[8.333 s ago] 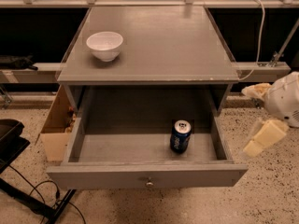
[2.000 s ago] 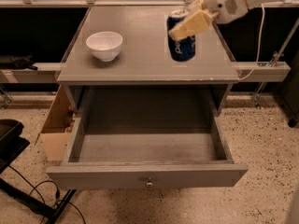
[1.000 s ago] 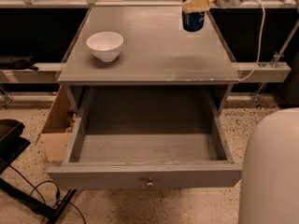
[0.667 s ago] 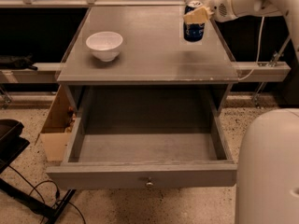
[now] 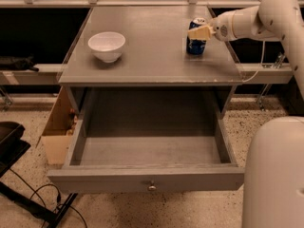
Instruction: Pick pepsi can from top drawer and place on counter
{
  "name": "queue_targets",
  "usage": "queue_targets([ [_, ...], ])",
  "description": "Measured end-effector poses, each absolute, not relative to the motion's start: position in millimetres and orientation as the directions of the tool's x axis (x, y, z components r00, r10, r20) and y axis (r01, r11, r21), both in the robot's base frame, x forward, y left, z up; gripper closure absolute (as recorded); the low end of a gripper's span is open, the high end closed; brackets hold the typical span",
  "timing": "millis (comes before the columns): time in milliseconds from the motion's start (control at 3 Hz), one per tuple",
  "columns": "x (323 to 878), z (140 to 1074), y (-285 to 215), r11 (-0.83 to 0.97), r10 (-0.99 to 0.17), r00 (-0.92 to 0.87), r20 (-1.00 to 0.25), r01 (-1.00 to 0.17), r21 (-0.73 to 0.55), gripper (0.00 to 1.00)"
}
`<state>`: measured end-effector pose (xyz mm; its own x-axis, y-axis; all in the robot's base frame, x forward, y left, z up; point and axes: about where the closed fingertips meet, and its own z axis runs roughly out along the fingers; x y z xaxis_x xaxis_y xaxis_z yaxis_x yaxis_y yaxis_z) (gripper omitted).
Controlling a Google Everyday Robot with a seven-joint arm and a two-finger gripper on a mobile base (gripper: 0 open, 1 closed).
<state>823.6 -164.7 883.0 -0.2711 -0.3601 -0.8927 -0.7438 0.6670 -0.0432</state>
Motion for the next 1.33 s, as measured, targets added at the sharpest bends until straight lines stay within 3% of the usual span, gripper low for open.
queue_targets([
  [333,823.6,889.6,-164.7,0.667,-0.360,-0.271,-0.893,-0.744,-0.043,0.81],
  [667,823.6,890.2,-164.6,0.667,-0.360,-0.271,-0.893,-0.744,-0.043,0.50],
  [1333,823.7,890.2,-164.6,0.667,-0.360,-0.271,-0.893,-0.744,-0.043,0.04],
])
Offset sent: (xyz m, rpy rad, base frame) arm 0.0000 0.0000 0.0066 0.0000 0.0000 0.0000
